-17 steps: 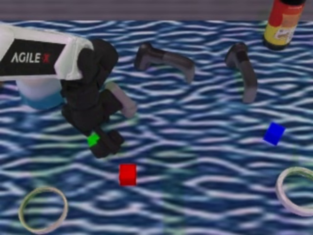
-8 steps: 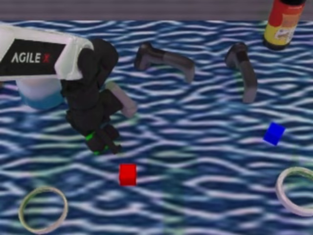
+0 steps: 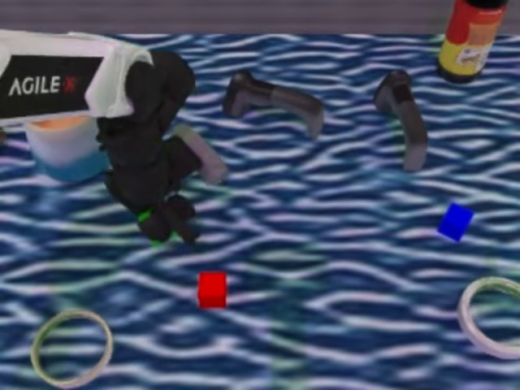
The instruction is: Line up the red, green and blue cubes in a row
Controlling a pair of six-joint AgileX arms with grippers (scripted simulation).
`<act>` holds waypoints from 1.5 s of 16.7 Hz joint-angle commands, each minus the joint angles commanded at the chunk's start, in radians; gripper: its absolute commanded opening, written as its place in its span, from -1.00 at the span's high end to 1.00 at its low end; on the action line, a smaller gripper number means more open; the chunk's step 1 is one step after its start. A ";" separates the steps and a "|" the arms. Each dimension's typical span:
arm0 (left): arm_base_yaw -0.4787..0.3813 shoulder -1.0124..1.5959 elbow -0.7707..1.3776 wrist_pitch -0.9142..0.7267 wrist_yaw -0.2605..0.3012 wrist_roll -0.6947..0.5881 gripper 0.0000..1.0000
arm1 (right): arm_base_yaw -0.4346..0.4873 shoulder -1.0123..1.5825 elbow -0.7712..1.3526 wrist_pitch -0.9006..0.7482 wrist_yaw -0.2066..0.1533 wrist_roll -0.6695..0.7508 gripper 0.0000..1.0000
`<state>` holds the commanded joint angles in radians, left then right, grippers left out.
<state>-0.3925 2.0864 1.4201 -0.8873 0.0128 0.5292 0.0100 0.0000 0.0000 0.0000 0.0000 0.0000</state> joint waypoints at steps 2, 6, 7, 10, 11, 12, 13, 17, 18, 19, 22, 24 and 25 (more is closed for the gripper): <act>0.006 -0.031 0.046 -0.086 0.000 -0.001 1.00 | 0.000 0.000 0.000 0.000 0.000 0.000 -1.00; 0.012 -0.073 0.097 -0.169 -0.001 -0.001 1.00 | 0.000 0.000 0.000 0.000 0.000 0.000 -1.00; 0.012 -0.073 0.097 -0.169 -0.001 -0.001 1.00 | 0.000 0.000 0.000 0.000 0.000 0.000 -1.00; 0.003 -0.068 0.097 -0.167 -0.001 0.002 1.00 | 0.000 0.000 0.000 0.000 0.000 0.000 -1.00; -0.010 -0.064 0.105 -0.172 -0.001 0.011 1.00 | 0.000 0.000 0.000 0.000 0.000 0.000 -1.00; -0.033 -0.057 0.119 -0.180 -0.001 0.026 1.00 | 0.000 0.000 0.000 0.000 0.000 0.000 -1.00; -0.066 -0.050 0.135 -0.191 -0.001 0.046 1.00 | 0.000 0.000 0.000 0.000 0.000 0.000 -1.00; -0.265 -0.018 0.219 -0.244 0.000 0.149 1.00 | 0.000 0.000 0.000 0.000 0.000 0.000 -1.00; -0.314 -0.011 0.240 -0.256 0.000 0.176 1.00 | 0.000 0.000 0.000 0.000 0.000 0.000 -1.00; -0.355 -0.006 0.257 -0.267 0.000 0.200 1.00 | 0.000 0.000 0.000 0.000 0.000 0.000 -1.00; -0.414 0.000 0.286 -0.284 0.000 0.239 1.00 | 0.000 0.000 0.000 0.000 0.000 0.000 -1.00; -0.415 0.000 0.286 -0.284 0.000 0.240 1.00 | 0.000 0.000 0.000 0.000 0.000 0.000 -1.00; -0.415 0.000 0.286 -0.284 0.000 0.240 1.00 | 0.000 0.000 0.000 0.000 0.000 0.000 -1.00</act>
<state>-0.8076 2.0864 1.7060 -1.1711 0.0129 0.7689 0.0100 0.0000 0.0000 0.0000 0.0000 0.0000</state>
